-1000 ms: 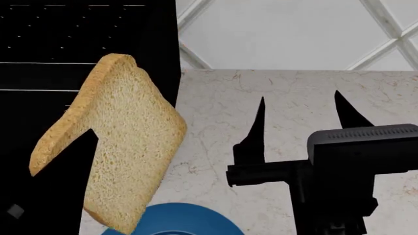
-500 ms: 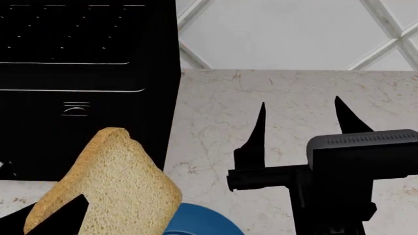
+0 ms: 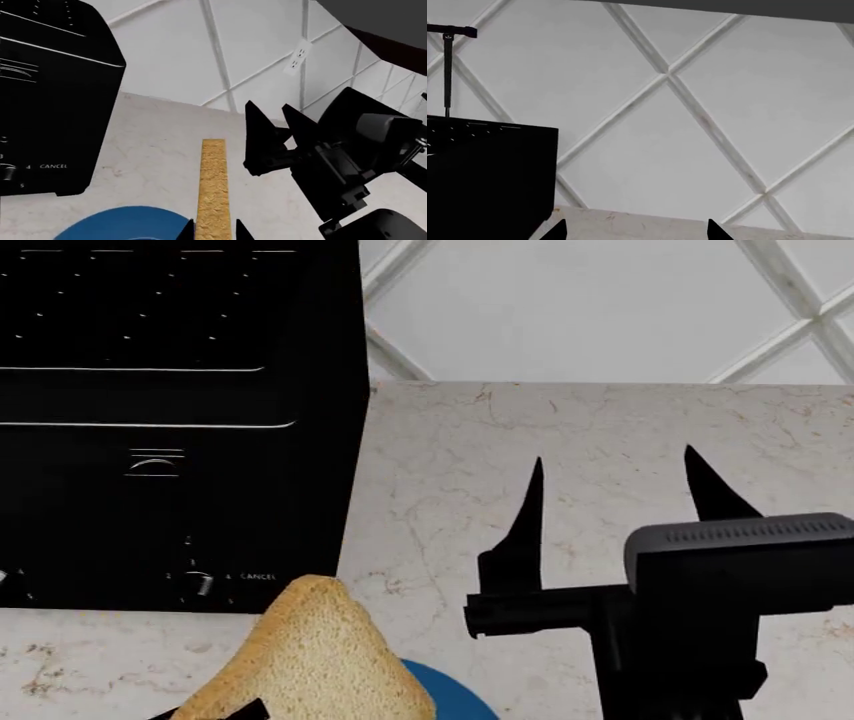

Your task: Place the toasted item on a plate.

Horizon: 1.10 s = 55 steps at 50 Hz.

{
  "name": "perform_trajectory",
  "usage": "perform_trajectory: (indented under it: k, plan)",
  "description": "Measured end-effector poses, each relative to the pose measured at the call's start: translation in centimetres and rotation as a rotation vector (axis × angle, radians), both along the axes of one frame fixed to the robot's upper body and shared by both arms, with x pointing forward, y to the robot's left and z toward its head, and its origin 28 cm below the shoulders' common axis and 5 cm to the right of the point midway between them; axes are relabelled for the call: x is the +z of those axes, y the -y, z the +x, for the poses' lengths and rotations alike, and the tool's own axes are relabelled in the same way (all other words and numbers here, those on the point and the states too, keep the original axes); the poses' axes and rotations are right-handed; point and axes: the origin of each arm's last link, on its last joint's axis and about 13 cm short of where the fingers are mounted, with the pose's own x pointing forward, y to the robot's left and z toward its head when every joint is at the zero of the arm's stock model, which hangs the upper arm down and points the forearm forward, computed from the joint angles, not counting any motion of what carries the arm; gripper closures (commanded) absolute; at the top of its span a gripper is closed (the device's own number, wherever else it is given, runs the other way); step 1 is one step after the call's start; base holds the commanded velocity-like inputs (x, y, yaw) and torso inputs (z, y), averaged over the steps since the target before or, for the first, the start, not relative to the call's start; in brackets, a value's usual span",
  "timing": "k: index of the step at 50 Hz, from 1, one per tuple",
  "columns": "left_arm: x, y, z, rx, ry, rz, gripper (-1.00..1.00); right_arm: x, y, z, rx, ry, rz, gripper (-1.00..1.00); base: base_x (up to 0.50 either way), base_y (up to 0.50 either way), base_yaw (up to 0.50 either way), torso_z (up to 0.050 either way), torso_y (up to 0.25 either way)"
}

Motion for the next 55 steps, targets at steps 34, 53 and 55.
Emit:
perform_trajectory:
  k: [34, 53, 55]
  plan:
    - [-3.1, 0.6, 1.5, -0.034, -0.079, -0.026, 1.0, -0.2, -0.1, 0.1, -0.003, -0.009, -0.002, -1.0, 0.0, 0.0, 0.0, 0.0, 0.0]
    - [-4.6, 0.4, 2.5, -0.011, -0.106, -0.052, 1.0, -0.1, 0.0, 0.0, -0.006, -0.01, -0.007, -1.0, 0.0, 0.0, 0.0, 0.0, 0.0]
    - [-4.7, 0.3, 2.5, -0.009, -0.109, -0.055, 1.0, -0.1, 0.0, -0.1, -0.006, -0.01, -0.007, -1.0, 0.0, 0.0, 0.0, 0.0, 0.0]
